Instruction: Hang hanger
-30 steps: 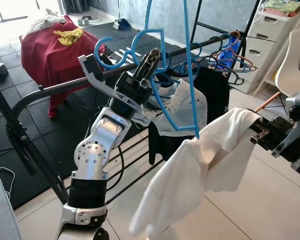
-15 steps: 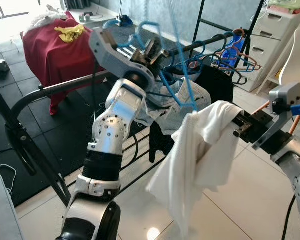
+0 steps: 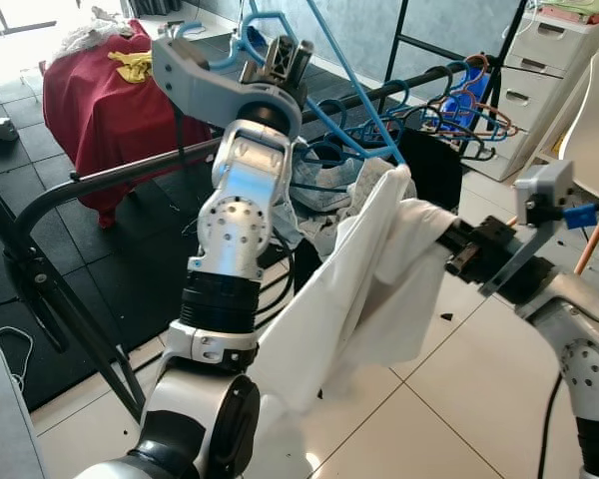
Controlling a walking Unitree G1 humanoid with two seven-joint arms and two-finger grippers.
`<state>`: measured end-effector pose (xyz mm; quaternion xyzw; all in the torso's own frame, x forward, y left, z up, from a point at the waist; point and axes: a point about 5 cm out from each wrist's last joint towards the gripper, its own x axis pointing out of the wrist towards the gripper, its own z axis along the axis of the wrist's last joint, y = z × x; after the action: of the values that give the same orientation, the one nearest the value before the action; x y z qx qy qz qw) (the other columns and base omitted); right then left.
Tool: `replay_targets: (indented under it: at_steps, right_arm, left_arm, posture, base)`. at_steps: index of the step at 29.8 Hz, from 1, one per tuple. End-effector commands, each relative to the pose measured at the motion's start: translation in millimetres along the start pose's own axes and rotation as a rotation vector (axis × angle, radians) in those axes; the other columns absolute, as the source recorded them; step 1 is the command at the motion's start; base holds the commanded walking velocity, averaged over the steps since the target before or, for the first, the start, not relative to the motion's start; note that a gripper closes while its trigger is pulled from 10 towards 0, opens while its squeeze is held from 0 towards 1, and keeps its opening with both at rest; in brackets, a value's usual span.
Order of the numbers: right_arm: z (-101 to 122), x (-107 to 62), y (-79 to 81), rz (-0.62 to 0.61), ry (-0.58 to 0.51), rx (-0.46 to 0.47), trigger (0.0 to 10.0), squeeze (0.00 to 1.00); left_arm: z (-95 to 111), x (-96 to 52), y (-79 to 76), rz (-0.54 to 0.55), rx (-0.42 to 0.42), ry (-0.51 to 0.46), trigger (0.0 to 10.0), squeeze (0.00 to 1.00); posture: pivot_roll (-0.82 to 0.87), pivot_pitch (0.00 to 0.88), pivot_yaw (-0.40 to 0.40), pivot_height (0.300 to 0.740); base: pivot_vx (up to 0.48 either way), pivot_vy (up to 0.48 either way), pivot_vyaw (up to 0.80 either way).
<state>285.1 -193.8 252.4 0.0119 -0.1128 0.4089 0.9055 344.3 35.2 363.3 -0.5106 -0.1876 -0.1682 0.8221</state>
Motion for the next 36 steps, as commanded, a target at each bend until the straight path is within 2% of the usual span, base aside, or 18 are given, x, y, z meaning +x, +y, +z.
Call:
replay_targets:
  at_steps: [1, 3, 5, 8, 9, 11, 13, 15, 20, 25, 30, 36]
  right_arm:
    - [10.4, 4.3, 2.6, 0.021, -0.042, -0.019, 0.0, 0.0]
    - [12.6, 4.1, -0.3, 0.001, -0.055, -0.025, 0.0, 0.0]
    - [23.9, -0.6, -11.9, -0.081, -0.124, -0.032, 0.0, 0.0]
    - [23.9, -0.6, -11.9, -0.081, -0.124, -0.032, 0.0, 0.0]
    - [32.1, -6.1, -18.1, -0.122, -0.175, -0.026, 0.0, 0.0]
    - [37.8, -11.7, -21.6, -0.144, -0.208, -0.023, 0.0, 0.0]
    - [38.4, -16.5, -22.0, -0.145, -0.205, -0.022, 0.0, 0.0]
    - [28.7, -21.4, -16.8, -0.117, -0.139, -0.022, 0.0, 0.0]
    - [15.1, -23.3, -10.0, -0.097, -0.072, -0.019, 0.0, 0.0]
    - [15.7, -22.1, -11.5, -0.11, -0.081, -0.019, 0.0, 0.0]
    - [21.3, -18.3, -17.7, -0.126, -0.089, -0.037, 0.0, 0.0]
    - [26.3, -17.6, -21.6, -0.146, -0.111, -0.05, 0.0, 0.0]
  left_arm:
    - [-39.0, -13.6, -18.9, -0.038, -0.073, 0.077, 10.0, 0.0]
    - [-40.4, -14.5, -19.8, -0.055, -0.059, 0.08, 10.0, 0.0]
    - [-40.7, -16.8, -23.6, -0.107, -0.086, 0.093, 10.0, 0.0]
    - [-40.7, -16.8, -23.6, -0.107, -0.086, 0.093, 10.0, 0.0]
    - [-38.4, -17.8, -24.3, -0.126, -0.097, 0.088, 10.0, 0.0]
    - [-35.7, -18.5, -24.3, -0.145, -0.099, 0.073, 10.0, 0.0]
    - [-32.0, -18.1, -22.0, -0.15, -0.089, 0.05, 10.0, 0.0]
    - [-24.5, -14.2, -15.5, -0.125, -0.096, 0.017, 10.0, 0.0]
    - [-16.8, -9.3, -13.2, -0.099, -0.129, -0.009, 10.0, 0.0]
    - [-19.9, -11.9, -19.1, -0.121, -0.171, 0.012, 10.0, 0.0]
    - [-25.1, -18.6, -29.1, -0.171, -0.289, 0.061, 10.0, 0.0]
    - [-25.2, -21.8, -32.5, -0.208, -0.311, 0.078, 10.0, 0.0]
  posture:
    - [-0.09, 0.085, -0.001, 0.74]
    - [-0.09, 0.085, -0.001, 0.74]
    - [-0.1, 0.089, 0.0, 0.74]
    - [-0.1, 0.089, 0.0, 0.74]
    - [-0.1, 0.09, 0.0, 0.74]
    - [-0.09, 0.09, -0.001, 0.74]
    - [-0.1, 0.089, -0.001, 0.74]
    - [-0.1, 0.089, 0.0, 0.74]
    - [-0.1, 0.089, 0.0, 0.74]
    - [-0.1, 0.081, 0.004, 0.74]
    - [-0.1, 0.077, 0.001, 0.74]
    - [-0.1, 0.082, 0.001, 0.74]
  base:
    - [0.0, 0.0, 0.0]
    - [0.0, 0.0, 0.0]
    - [0.0, 0.0, 0.0]
    - [0.0, 0.0, 0.0]
    - [0.0, 0.0, 0.0]
    - [0.0, 0.0, 0.0]
    - [0.0, 0.0, 0.0]
    - [0.0, 0.0, 0.0]
    - [0.0, 0.0, 0.0]
    - [0.0, 0.0, 0.0]
    - [0.0, 0.0, 0.0]
    - [0.0, 0.0, 0.0]
